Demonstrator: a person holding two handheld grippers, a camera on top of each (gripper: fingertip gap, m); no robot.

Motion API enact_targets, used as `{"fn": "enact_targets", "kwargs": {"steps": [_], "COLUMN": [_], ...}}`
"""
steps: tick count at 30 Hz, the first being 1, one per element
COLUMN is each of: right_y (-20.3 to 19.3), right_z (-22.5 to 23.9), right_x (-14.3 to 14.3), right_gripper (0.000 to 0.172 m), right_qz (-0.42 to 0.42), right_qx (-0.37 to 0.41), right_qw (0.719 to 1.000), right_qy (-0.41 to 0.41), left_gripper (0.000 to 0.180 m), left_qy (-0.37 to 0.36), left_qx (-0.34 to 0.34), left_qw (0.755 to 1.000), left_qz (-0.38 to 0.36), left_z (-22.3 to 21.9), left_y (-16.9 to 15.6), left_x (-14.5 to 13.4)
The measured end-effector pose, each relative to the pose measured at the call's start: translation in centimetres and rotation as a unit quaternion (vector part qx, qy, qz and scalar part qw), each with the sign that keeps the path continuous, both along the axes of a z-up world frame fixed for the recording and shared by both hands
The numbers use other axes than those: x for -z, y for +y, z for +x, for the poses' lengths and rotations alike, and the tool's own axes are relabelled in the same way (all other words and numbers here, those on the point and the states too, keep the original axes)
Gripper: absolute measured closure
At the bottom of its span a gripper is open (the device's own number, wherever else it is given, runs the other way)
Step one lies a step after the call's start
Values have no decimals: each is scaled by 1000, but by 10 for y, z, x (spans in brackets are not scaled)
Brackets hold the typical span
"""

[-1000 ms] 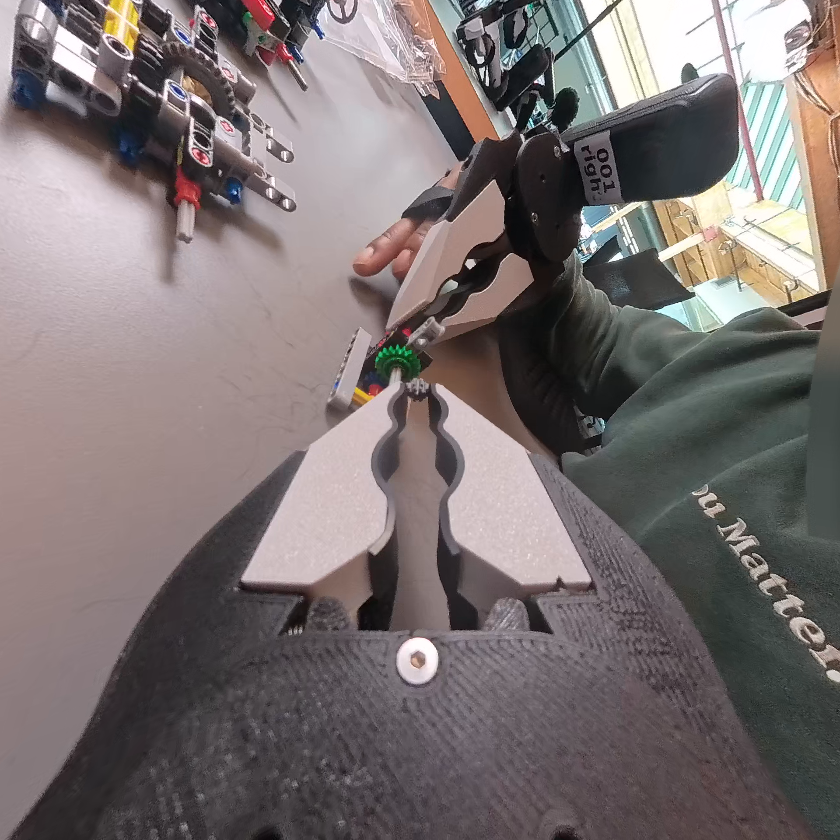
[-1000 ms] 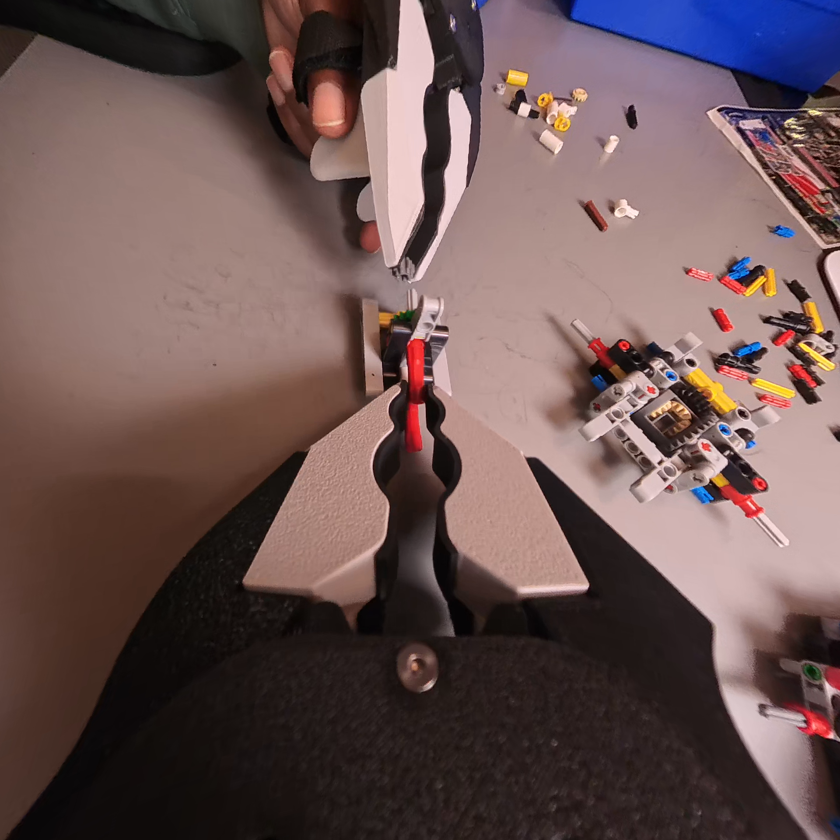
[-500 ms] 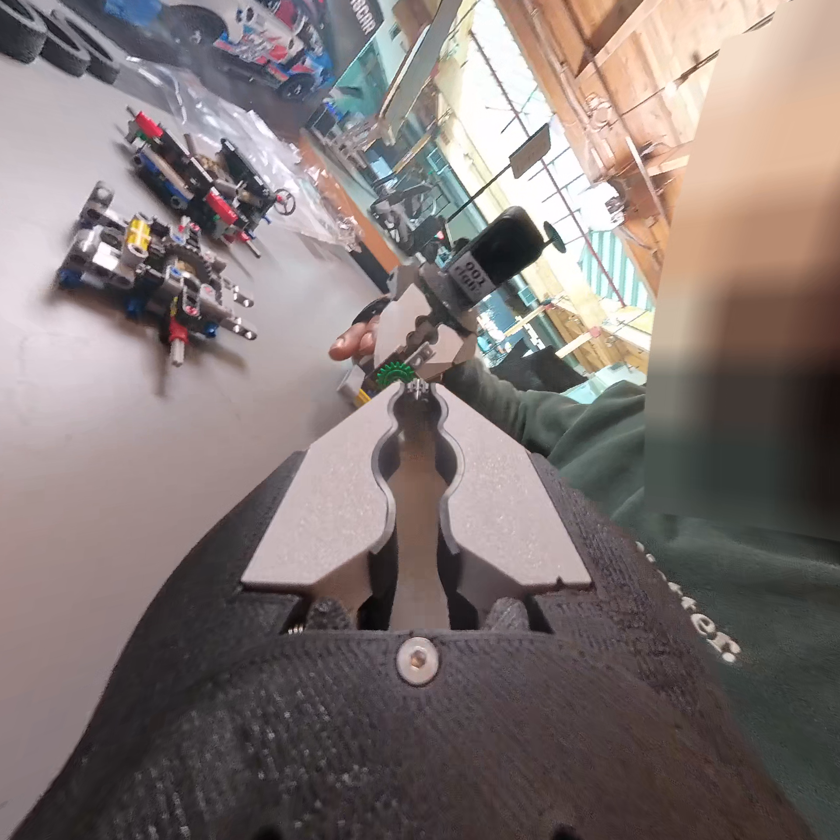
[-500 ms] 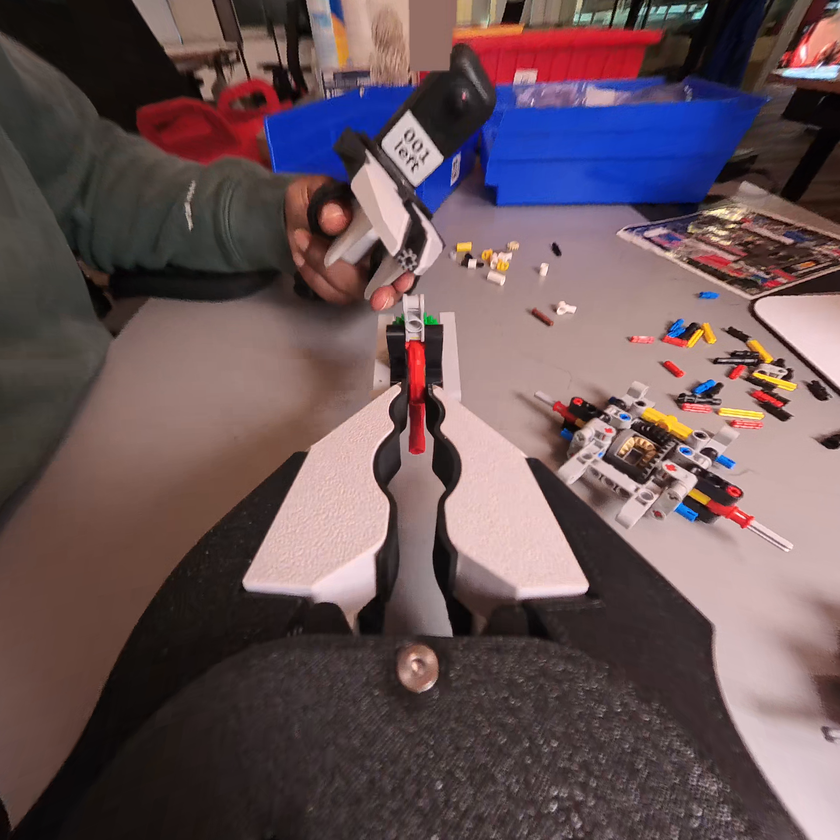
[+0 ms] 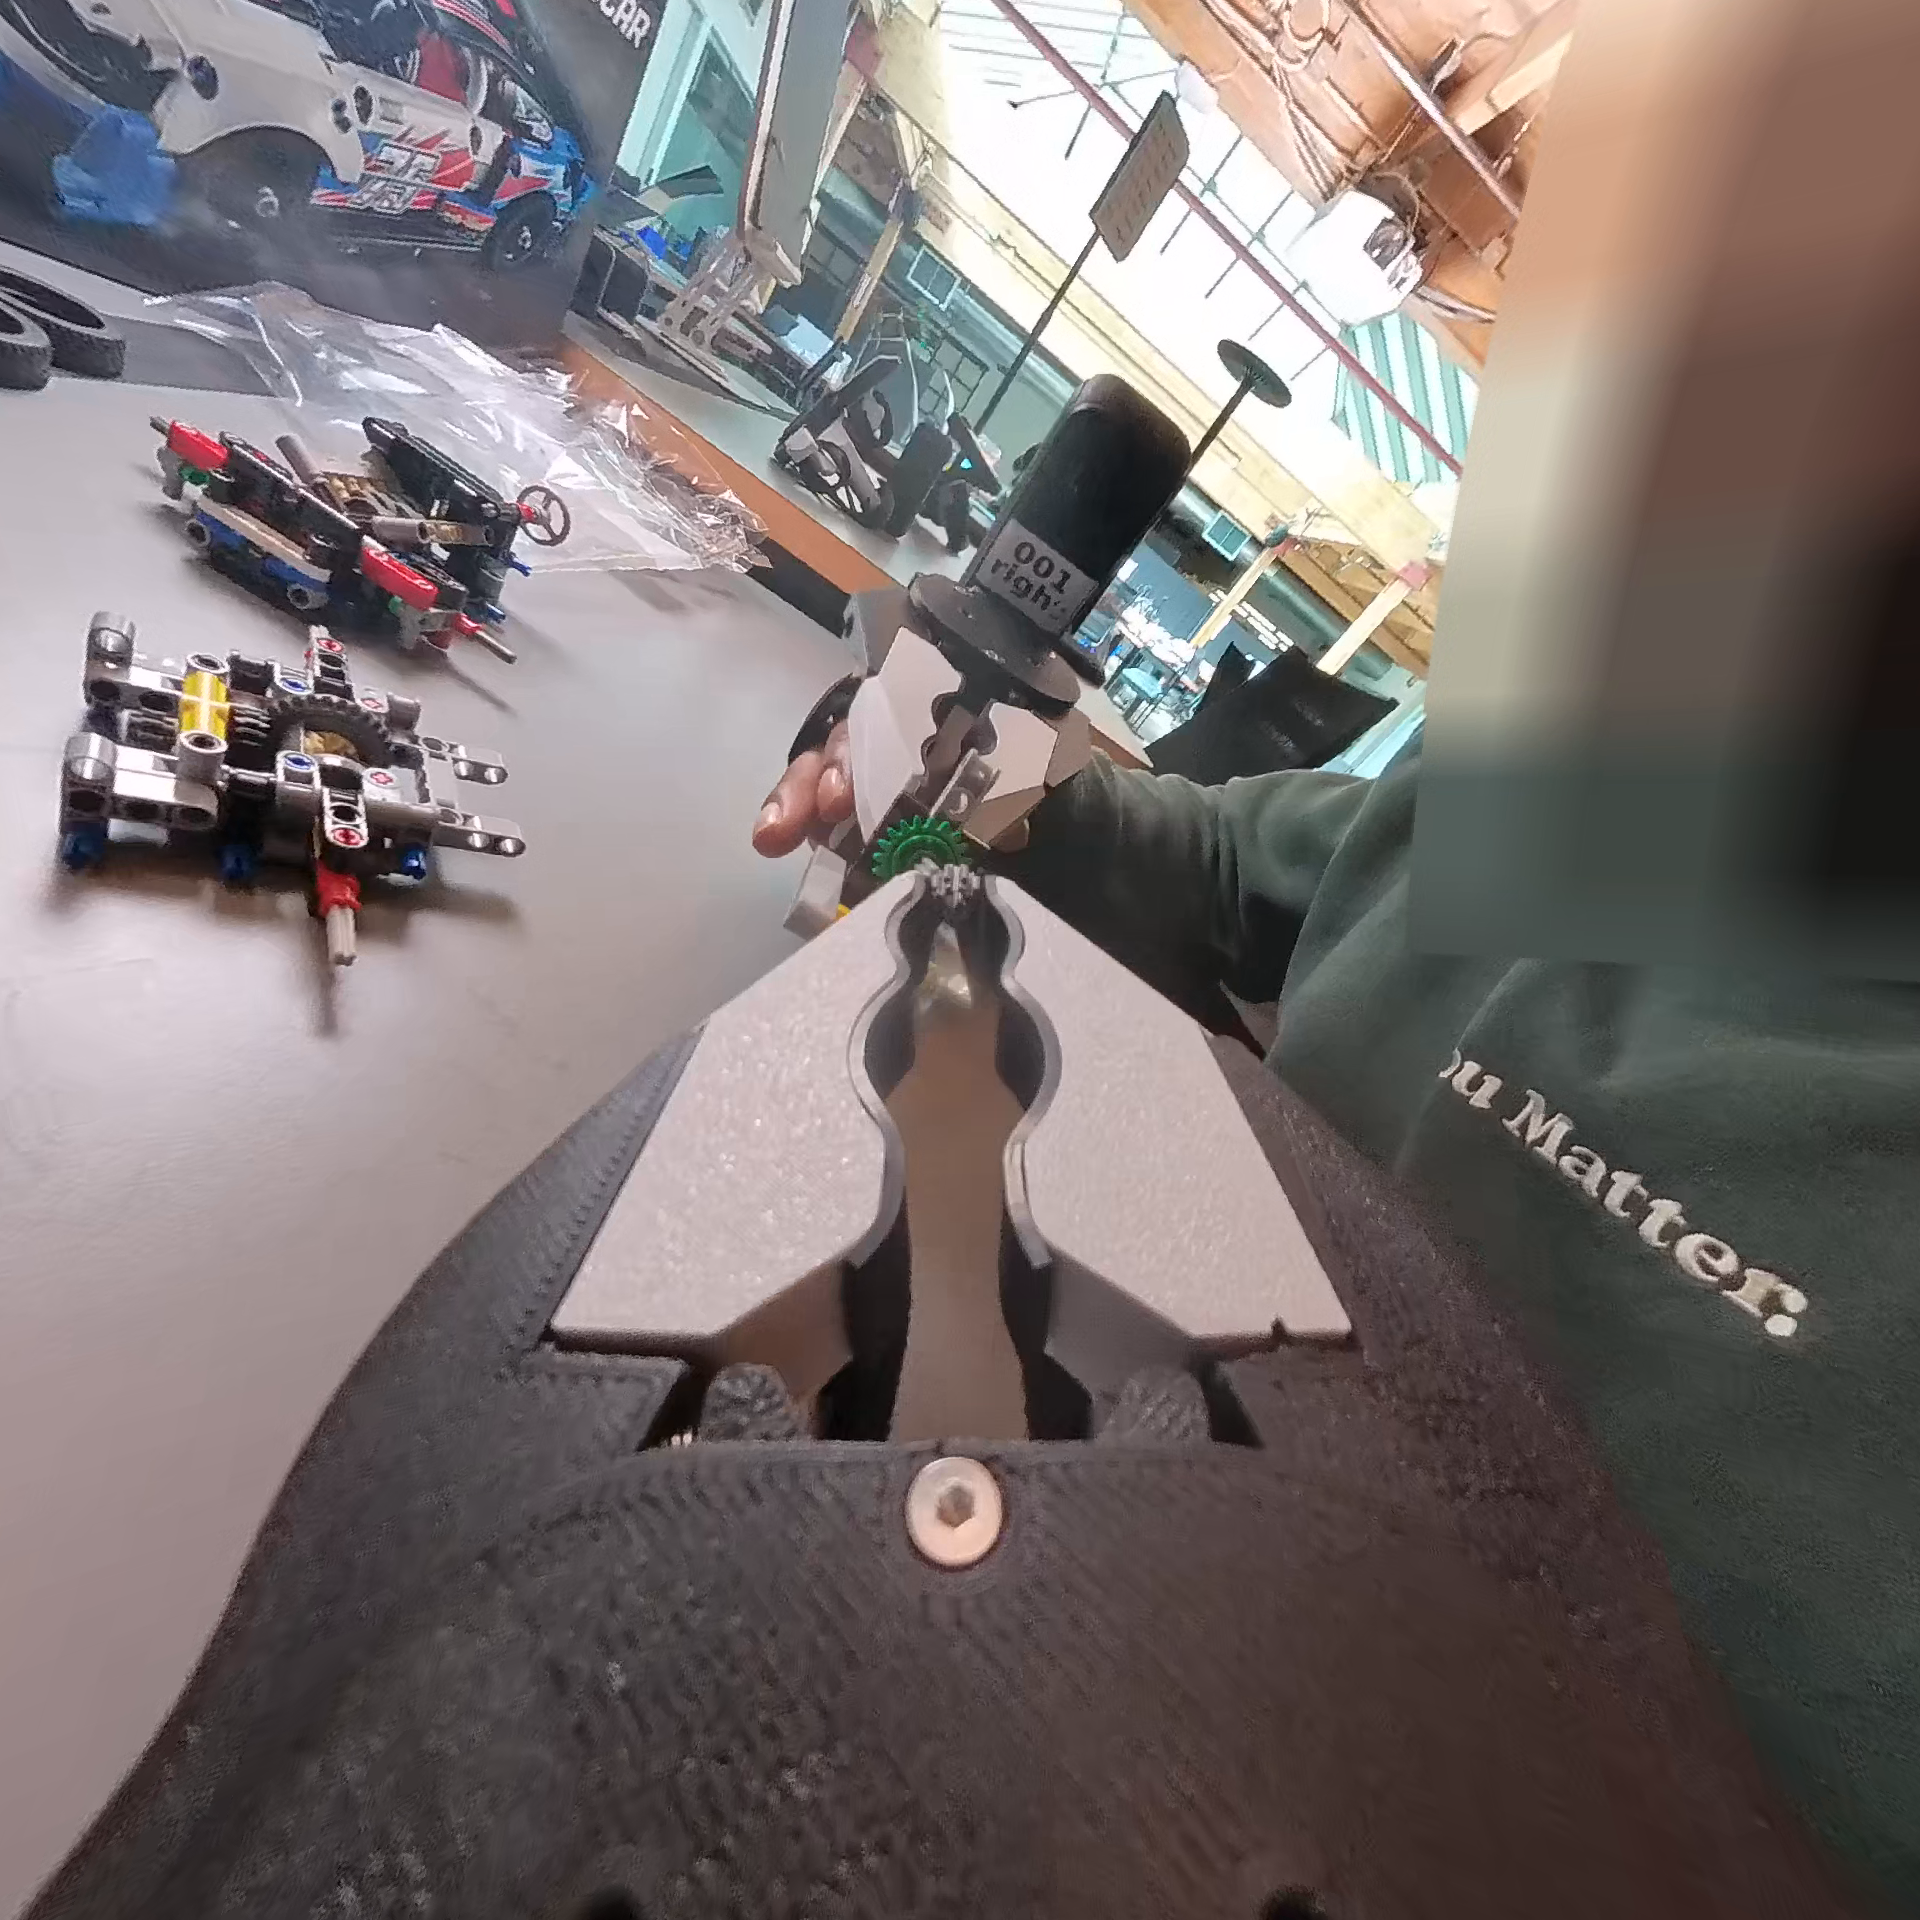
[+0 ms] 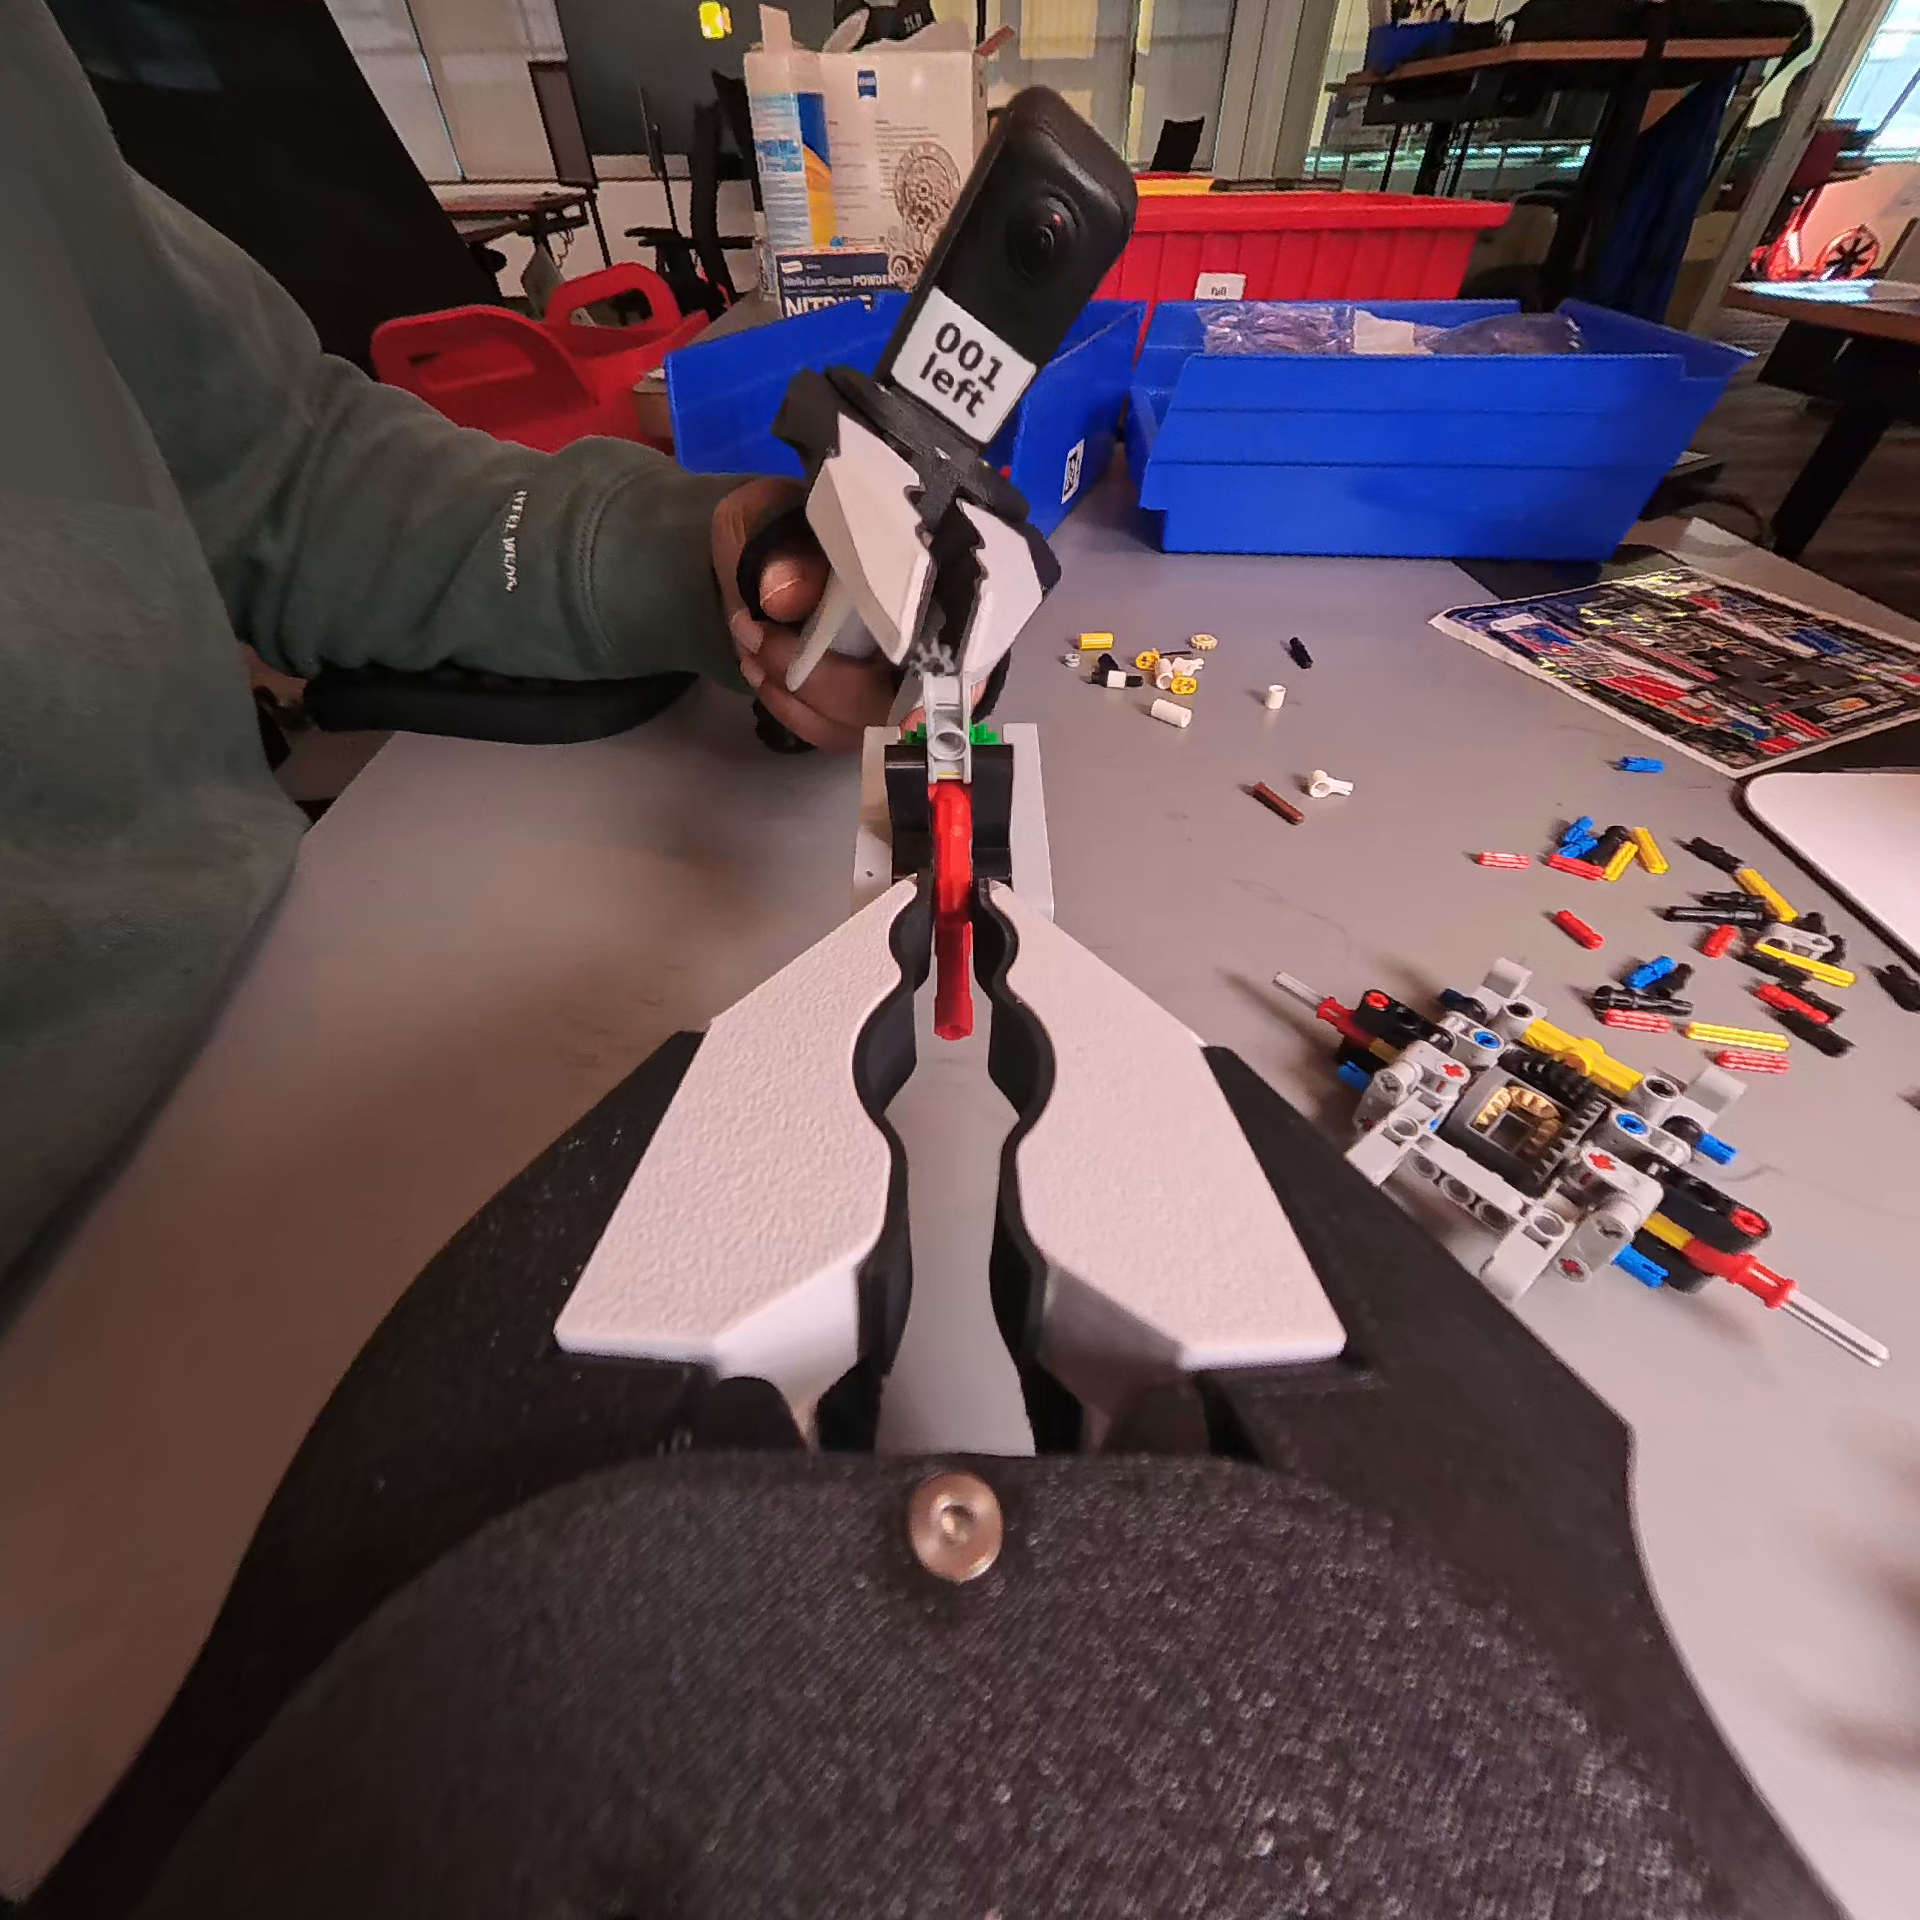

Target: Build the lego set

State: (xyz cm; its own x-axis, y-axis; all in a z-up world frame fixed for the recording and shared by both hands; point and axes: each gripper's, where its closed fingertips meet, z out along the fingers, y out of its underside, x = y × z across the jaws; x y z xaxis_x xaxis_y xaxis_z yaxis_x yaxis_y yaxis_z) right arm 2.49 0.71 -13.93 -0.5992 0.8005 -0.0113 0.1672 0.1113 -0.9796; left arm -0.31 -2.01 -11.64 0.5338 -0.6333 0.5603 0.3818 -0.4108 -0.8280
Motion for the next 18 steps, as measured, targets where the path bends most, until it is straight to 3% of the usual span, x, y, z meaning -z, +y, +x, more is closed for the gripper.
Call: {"fn": "enact_targets", "kwargs": {"steps": [12,18], "right_y": [-3,-3], "right_z": [1,2], "right_x": [5,15], "right_gripper": [167,167], "right_qz": [17,54], "right_qx": [-6,-7], "right_qw": [1000,998], "right_qy": [-8,-24], "left_gripper": [174,173], "left_qy": [74,168], "left_qx": [-4,-10], "left_qw": [997,986], "left_qz": [2,9], "left_z": [1,2], "left_y": [0,0], "left_x": [12,23]}}
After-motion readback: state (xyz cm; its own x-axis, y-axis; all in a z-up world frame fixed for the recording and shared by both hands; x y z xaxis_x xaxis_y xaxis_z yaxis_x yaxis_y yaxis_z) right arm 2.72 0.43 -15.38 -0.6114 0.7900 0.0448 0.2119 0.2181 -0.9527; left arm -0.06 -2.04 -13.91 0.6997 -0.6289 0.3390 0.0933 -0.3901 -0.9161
